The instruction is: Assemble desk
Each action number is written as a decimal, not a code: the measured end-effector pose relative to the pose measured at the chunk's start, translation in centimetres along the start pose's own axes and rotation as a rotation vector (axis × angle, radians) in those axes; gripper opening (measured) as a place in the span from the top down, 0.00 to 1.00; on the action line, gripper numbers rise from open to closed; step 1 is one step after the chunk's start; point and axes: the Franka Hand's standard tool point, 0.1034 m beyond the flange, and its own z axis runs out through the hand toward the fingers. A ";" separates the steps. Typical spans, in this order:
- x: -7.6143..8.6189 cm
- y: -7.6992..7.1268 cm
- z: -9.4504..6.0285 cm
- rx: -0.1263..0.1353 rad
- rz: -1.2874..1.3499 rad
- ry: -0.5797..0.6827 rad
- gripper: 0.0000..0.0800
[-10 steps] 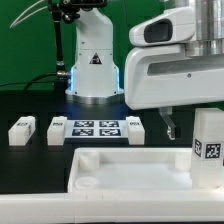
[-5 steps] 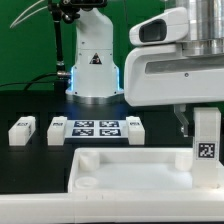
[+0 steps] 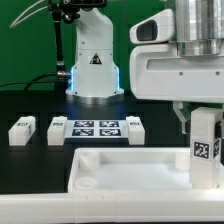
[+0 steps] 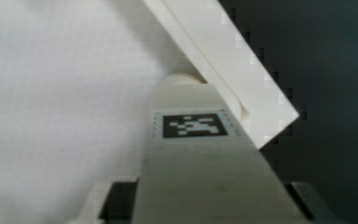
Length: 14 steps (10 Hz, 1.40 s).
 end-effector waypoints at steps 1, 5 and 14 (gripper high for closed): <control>0.1 0.2 -0.1 -0.002 0.147 -0.017 0.64; -0.1 -0.4 -0.5 -0.001 0.855 -0.077 0.64; 0.0 -0.6 0.0 0.004 1.136 -0.062 0.36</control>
Offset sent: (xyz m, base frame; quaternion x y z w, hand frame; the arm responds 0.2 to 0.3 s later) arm 0.0190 0.0121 0.0126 0.0238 -0.0438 0.4844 0.8735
